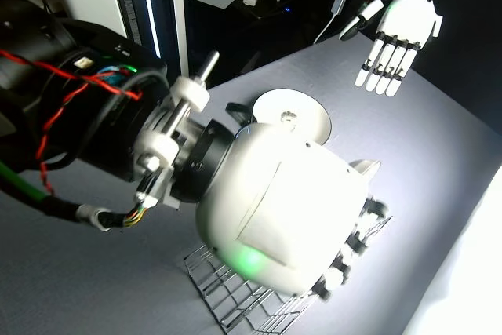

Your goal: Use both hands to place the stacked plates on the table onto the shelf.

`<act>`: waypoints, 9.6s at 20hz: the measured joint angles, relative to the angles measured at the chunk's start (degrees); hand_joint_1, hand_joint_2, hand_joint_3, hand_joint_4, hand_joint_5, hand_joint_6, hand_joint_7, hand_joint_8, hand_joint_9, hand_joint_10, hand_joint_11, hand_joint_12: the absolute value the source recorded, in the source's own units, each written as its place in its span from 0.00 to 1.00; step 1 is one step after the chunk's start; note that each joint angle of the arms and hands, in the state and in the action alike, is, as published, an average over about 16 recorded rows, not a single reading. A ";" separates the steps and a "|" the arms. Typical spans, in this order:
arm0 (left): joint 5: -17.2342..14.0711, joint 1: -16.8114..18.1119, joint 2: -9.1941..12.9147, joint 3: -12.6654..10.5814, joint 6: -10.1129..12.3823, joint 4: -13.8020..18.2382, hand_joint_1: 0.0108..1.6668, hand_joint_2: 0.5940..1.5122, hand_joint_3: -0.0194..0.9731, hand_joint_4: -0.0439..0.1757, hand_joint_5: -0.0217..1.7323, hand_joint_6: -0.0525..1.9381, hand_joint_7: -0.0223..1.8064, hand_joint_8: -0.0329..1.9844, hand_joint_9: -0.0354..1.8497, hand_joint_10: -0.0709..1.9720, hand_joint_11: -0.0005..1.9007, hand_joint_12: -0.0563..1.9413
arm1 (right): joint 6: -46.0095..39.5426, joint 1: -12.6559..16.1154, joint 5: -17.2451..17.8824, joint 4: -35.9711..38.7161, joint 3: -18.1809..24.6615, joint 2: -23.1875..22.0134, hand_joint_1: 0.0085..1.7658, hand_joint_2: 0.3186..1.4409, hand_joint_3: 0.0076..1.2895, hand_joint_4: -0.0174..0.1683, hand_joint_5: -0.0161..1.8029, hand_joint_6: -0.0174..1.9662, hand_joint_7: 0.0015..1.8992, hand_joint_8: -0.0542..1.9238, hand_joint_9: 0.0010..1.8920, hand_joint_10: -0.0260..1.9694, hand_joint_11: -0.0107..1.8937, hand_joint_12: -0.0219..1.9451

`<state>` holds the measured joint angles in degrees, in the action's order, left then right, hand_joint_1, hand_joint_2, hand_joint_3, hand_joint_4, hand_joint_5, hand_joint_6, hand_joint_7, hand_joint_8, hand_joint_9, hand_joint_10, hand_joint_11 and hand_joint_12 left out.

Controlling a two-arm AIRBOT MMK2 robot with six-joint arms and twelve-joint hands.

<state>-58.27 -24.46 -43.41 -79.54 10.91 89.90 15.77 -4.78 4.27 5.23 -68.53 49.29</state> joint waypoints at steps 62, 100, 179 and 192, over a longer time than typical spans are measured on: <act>1.36 -10.55 -12.27 -2.03 -7.38 9.10 0.00 0.58 0.03 0.18 0.01 0.02 0.02 0.02 0.03 0.04 0.01 0.02 | -0.41 -15.13 32.23 59.52 15.04 -0.14 0.71 0.61 0.01 0.11 0.02 0.02 0.01 0.03 0.01 0.02 0.01 0.24; 4.73 -15.11 -11.43 -0.66 -6.27 6.68 0.00 0.56 0.03 0.16 0.01 0.01 0.01 0.01 0.02 0.03 0.01 0.01 | -0.38 -20.87 19.68 58.33 2.96 25.39 0.76 0.64 0.01 0.11 0.10 0.02 0.07 0.03 0.08 0.02 0.01 0.43; -5.48 12.98 2.82 0.72 7.93 6.62 0.00 0.56 0.03 0.21 0.02 0.04 0.02 0.02 0.03 0.04 0.01 0.03 | -0.34 -1.61 11.15 -20.92 20.08 -1.65 0.77 0.69 0.00 0.05 0.45 0.59 0.47 0.54 0.44 0.65 0.39 0.63; -5.42 12.98 2.86 1.59 8.13 6.60 0.00 0.57 0.03 0.21 0.02 0.04 0.02 0.02 0.03 0.04 0.01 0.03 | 0.12 -5.53 10.75 -22.78 19.17 -5.94 0.77 0.69 0.00 0.05 0.46 0.56 0.48 0.53 0.44 0.64 0.39 0.63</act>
<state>-63.69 -11.49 -40.56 -77.95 19.03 96.50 15.89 -10.31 15.02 -17.55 -49.36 43.35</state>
